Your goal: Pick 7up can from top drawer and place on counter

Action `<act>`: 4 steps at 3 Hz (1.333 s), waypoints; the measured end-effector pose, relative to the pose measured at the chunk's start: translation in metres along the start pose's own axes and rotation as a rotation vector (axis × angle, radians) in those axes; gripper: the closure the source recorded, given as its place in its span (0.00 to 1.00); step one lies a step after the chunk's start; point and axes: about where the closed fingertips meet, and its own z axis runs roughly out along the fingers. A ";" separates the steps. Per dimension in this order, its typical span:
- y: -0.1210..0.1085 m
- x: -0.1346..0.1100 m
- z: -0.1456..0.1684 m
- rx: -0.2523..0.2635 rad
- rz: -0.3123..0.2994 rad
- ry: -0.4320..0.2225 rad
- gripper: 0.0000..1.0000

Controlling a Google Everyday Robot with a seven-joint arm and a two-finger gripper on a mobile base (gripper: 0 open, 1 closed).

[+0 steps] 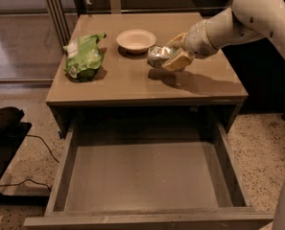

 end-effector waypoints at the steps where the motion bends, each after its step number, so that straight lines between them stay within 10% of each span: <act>1: 0.014 0.009 0.015 -0.064 0.019 0.017 1.00; 4: 0.015 0.009 0.016 -0.066 0.019 0.016 0.35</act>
Offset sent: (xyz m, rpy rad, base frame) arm -0.0057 0.0057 -0.0189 -0.0139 0.0556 0.0232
